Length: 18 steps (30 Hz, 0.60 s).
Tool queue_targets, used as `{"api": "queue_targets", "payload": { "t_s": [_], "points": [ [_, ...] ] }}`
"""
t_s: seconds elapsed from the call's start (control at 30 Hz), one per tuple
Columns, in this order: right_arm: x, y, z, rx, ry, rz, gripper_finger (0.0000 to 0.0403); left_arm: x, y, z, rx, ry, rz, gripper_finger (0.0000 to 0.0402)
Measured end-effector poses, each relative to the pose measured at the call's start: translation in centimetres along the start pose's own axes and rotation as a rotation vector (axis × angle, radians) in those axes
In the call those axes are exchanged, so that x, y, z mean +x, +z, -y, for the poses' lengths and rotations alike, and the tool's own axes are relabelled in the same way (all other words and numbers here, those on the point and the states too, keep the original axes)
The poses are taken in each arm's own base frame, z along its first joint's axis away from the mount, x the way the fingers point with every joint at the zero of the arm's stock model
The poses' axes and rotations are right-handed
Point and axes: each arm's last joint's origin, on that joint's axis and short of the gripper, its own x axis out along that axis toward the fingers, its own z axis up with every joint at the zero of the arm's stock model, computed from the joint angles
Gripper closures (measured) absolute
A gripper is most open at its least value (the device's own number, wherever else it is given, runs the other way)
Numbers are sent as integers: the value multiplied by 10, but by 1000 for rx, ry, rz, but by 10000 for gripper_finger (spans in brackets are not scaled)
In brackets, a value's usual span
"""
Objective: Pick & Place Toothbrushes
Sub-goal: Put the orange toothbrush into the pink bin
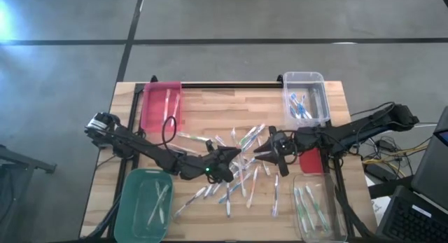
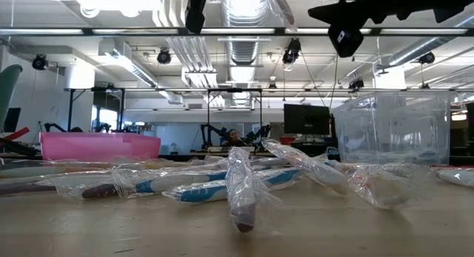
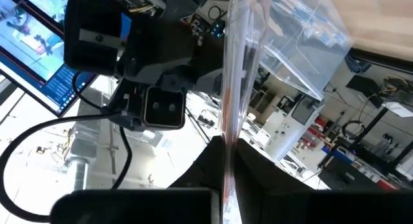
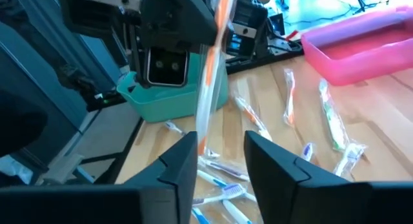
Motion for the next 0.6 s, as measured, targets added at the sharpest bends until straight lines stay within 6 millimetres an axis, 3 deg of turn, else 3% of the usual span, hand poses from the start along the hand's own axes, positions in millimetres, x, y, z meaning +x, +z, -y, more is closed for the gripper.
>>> {"api": "queue_targets", "payload": {
  "t_s": [0.33, 0.6],
  "points": [
    [21, -6, 2, 0, 6, 16, 220, 0, 0, 0, -7, 1, 1, 383],
    [45, -2, -1, -9, -1, -13, 200, 0, 0, 0, -12, 2, 2, 383]
  ]
}}
